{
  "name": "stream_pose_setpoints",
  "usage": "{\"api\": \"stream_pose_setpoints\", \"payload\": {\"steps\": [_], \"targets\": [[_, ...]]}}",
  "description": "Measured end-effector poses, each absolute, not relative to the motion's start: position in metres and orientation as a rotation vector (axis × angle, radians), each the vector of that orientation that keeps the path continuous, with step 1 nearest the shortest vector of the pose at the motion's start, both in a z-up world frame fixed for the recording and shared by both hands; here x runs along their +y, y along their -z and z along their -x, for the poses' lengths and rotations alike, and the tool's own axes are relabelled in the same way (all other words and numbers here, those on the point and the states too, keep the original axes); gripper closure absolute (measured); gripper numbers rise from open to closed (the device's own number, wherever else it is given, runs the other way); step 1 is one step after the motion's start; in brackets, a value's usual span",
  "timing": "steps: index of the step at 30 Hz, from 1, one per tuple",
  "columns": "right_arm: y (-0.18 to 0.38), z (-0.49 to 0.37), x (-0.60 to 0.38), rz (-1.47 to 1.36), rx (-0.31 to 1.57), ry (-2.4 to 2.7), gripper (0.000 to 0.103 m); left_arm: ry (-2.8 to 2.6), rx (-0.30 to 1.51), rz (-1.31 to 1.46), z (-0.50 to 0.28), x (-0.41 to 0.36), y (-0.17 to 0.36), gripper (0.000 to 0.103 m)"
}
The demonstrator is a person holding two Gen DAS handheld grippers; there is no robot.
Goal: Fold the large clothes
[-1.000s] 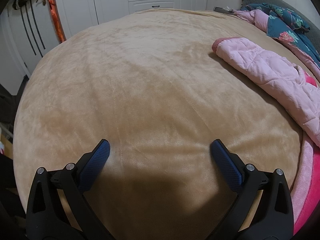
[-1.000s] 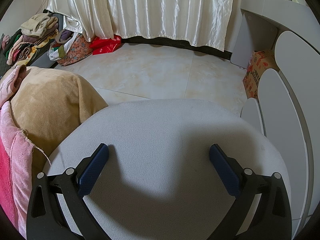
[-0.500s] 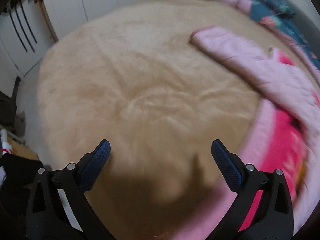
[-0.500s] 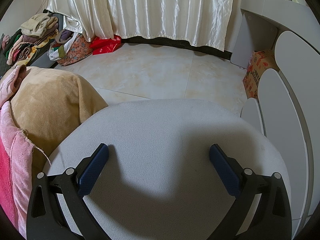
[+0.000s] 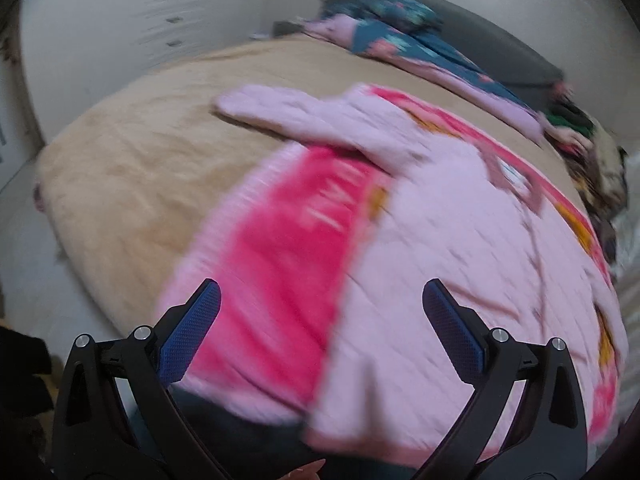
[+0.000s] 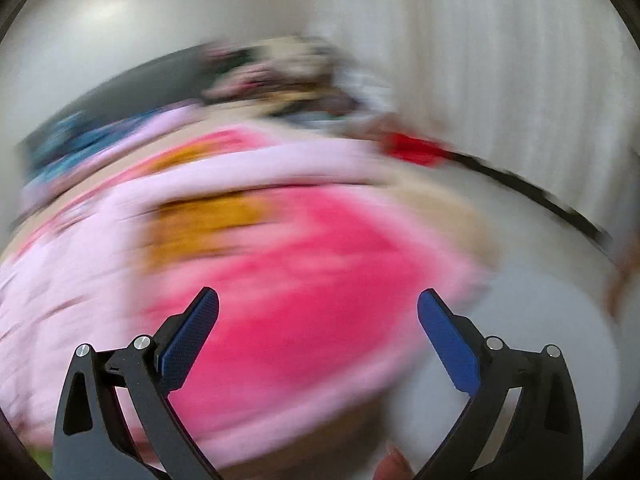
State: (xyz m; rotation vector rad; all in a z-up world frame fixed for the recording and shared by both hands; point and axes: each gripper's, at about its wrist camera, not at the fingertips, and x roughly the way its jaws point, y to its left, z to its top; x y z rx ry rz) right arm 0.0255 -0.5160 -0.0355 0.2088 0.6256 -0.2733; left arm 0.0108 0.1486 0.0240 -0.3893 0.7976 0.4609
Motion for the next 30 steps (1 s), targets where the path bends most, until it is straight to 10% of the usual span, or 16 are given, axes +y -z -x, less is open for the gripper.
{"api": "stream_pose_setpoints", "payload": {"steps": [8, 30], "targets": [[-0.004, -0.012, -0.322, -0.061, 0.642, -0.090, 0.004, -0.215, 0.892, 0.291, 0.003, 0.051, 0.003, 0.008], [0.006, 0.025, -0.253, 0.046, 0.709, -0.237, 0.004, -0.098, 0.871, 0.212, 0.022, 0.006, -0.011, 0.008]]}}
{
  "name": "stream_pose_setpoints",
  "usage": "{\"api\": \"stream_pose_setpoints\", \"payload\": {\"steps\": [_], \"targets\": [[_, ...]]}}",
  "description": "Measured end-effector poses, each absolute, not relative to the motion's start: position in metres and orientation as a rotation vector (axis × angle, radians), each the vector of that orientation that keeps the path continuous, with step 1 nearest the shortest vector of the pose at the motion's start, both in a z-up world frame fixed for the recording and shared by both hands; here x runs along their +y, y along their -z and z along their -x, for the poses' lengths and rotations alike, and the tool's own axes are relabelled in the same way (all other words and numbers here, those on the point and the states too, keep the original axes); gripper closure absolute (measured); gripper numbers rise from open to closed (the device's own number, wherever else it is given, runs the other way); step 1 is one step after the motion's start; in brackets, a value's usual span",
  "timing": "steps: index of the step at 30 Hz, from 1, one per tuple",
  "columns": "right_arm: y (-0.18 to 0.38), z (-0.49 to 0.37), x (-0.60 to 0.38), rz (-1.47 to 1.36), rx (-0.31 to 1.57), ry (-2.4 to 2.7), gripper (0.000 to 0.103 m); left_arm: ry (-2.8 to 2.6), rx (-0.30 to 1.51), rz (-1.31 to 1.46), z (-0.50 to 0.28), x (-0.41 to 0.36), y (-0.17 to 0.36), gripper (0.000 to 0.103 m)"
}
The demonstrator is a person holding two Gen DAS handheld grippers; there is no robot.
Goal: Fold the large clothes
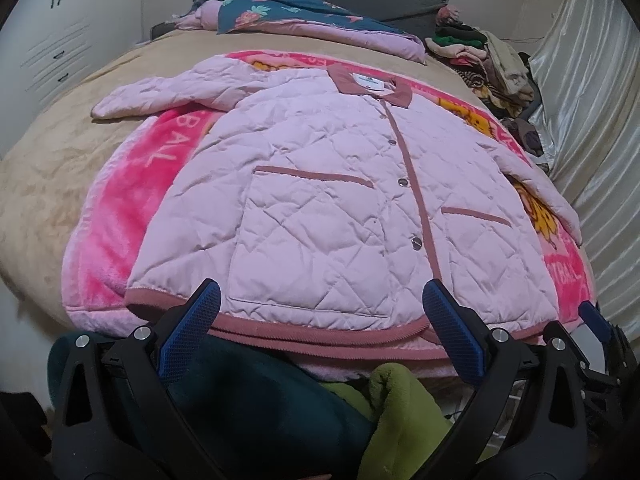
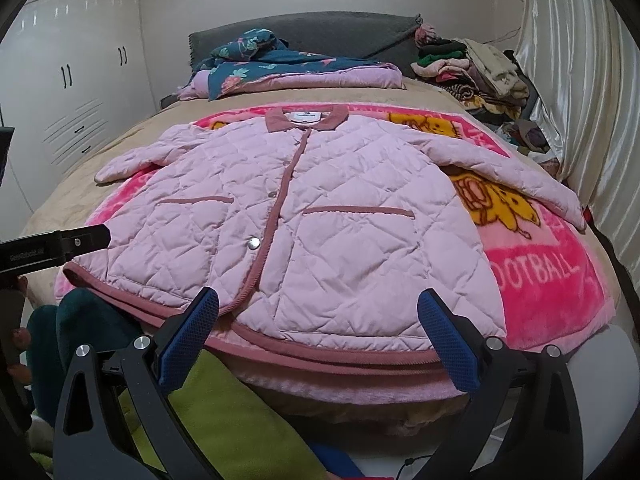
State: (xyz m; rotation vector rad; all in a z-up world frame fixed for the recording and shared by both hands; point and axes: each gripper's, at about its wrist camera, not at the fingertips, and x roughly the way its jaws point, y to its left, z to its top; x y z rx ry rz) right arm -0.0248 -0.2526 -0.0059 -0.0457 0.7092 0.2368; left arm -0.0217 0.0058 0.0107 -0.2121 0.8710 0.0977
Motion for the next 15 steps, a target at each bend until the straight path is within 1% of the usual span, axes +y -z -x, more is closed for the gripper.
{"api": "stream_pose_setpoints", "payload": {"steps": [15], "targets": [[0.0015, 0.0245, -0.2542, 0.033, 0.693, -0.252, 0.004, -0.089, 0.862, 0.183, 0.0199, -0.0016, -0.0127, 0.008]]}}
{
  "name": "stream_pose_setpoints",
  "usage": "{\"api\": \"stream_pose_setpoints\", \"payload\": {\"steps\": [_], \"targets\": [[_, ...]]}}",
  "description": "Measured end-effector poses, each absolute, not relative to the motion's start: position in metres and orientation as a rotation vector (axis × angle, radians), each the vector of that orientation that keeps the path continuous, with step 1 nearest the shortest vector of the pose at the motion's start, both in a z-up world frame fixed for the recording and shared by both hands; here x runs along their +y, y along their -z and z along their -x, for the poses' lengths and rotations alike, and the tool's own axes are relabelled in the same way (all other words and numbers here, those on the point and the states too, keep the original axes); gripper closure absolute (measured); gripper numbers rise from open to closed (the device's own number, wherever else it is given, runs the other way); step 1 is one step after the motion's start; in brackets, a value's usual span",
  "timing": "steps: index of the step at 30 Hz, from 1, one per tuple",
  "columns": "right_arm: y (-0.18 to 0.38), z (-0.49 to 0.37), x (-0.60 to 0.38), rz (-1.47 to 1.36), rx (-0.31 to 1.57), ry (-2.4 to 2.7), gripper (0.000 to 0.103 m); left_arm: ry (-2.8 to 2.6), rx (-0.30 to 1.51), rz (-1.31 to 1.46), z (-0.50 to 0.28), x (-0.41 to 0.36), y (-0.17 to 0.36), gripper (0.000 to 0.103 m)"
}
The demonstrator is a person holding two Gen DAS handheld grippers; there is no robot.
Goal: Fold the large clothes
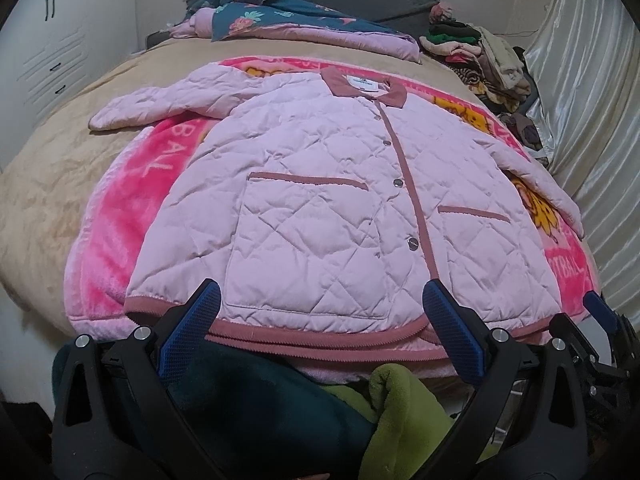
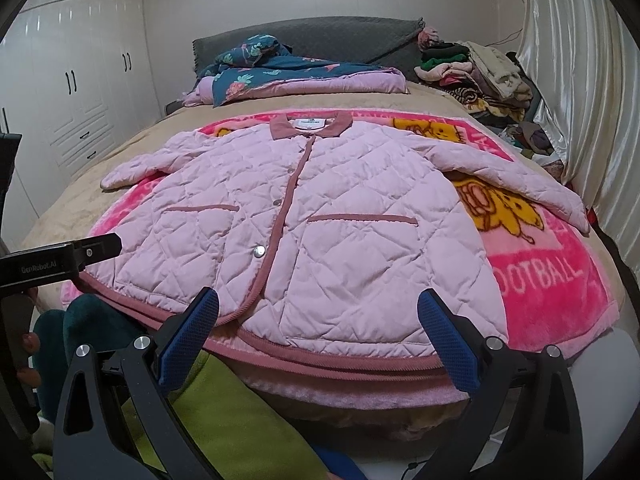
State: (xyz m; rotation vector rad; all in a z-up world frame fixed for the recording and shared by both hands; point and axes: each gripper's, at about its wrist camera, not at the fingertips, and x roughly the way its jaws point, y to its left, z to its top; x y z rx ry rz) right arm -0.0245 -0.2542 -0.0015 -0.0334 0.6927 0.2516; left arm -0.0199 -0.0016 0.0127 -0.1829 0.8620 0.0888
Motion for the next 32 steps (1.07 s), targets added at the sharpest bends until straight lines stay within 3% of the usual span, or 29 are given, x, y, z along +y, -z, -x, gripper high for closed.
{"api": "stream_pose_setpoints", "payload": {"steps": [32], "targets": [[-0.0030, 0.0216, -0.2565, 0.041, 0.685, -0.241, 0.004, -0.068, 0.863, 0.187, 0.0201, -0.0028, -0.0106, 0.008]]}}
